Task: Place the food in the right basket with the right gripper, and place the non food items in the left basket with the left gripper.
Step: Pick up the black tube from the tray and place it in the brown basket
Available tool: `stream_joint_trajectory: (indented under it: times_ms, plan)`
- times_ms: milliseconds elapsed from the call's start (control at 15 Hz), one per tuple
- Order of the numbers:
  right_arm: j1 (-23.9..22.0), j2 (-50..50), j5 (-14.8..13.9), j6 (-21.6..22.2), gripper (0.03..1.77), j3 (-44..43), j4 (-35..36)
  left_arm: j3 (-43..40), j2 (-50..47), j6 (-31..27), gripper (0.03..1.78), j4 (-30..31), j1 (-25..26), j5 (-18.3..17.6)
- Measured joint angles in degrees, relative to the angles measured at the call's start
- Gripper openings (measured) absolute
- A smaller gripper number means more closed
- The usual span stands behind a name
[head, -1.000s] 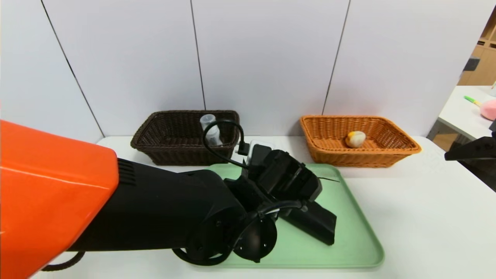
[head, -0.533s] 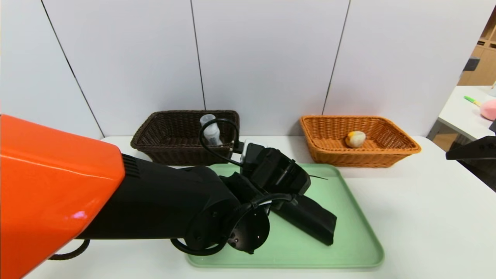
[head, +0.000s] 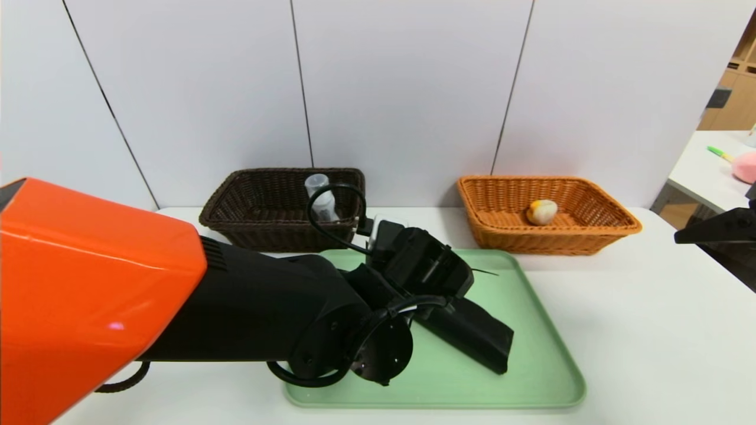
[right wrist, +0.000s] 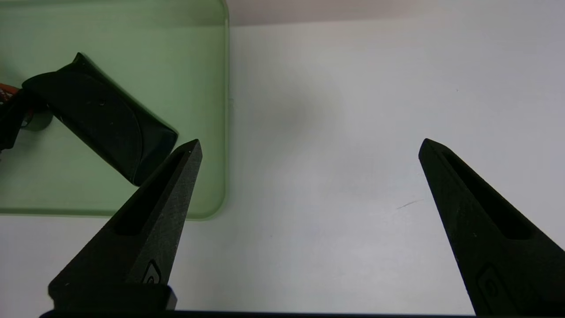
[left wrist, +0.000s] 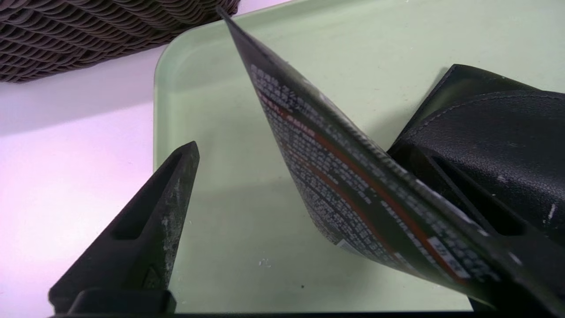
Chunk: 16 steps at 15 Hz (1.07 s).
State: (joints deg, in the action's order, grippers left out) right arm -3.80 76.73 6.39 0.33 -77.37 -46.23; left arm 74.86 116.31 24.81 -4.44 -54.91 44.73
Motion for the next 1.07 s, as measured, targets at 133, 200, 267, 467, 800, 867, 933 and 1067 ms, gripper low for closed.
stream_joint_trajectory:
  times_ms: [133, 200, 267, 467, 800, 867, 933, 1067]
  plan:
    - [0.1, 0.0, 0.0, 0.0, 1.69, 0.9, 0.8, 0.0, 0.0, 0.1, 1.38, 0.1, 0.0, 0.1]
    - [0.2, 0.0, 0.0, -0.1, 1.69, 1.3, 1.0, 0.0, -0.1, 0.0, 1.23, 0.1, 0.0, 0.1]
    - [0.2, 0.0, 0.0, -0.1, 1.69, 1.6, 1.0, 0.0, -0.1, 0.0, 1.08, 0.0, 0.0, 0.1]
    - [0.6, 0.1, 0.0, -0.1, 1.69, 2.1, 1.0, -0.1, -0.4, 0.1, 0.77, -0.1, 0.0, 0.0]
    - [0.8, 0.0, 0.0, -0.1, 1.69, 2.6, 1.0, -0.5, -1.0, 0.1, 0.38, -0.2, 0.0, 0.0]
    - [0.8, 0.0, 0.0, -0.1, 1.69, 2.6, 1.0, -0.5, -1.2, 0.2, 0.38, -0.2, 0.0, 0.0]
    - [0.8, 0.0, 0.0, -0.1, 1.69, 2.6, 1.0, -0.6, -1.3, 0.2, 0.38, -0.2, 0.0, 0.0]
    - [0.8, -0.2, 0.0, -0.1, 1.69, 2.7, 1.0, -0.6, -1.9, 0.0, 0.38, -0.3, 0.0, 0.0]
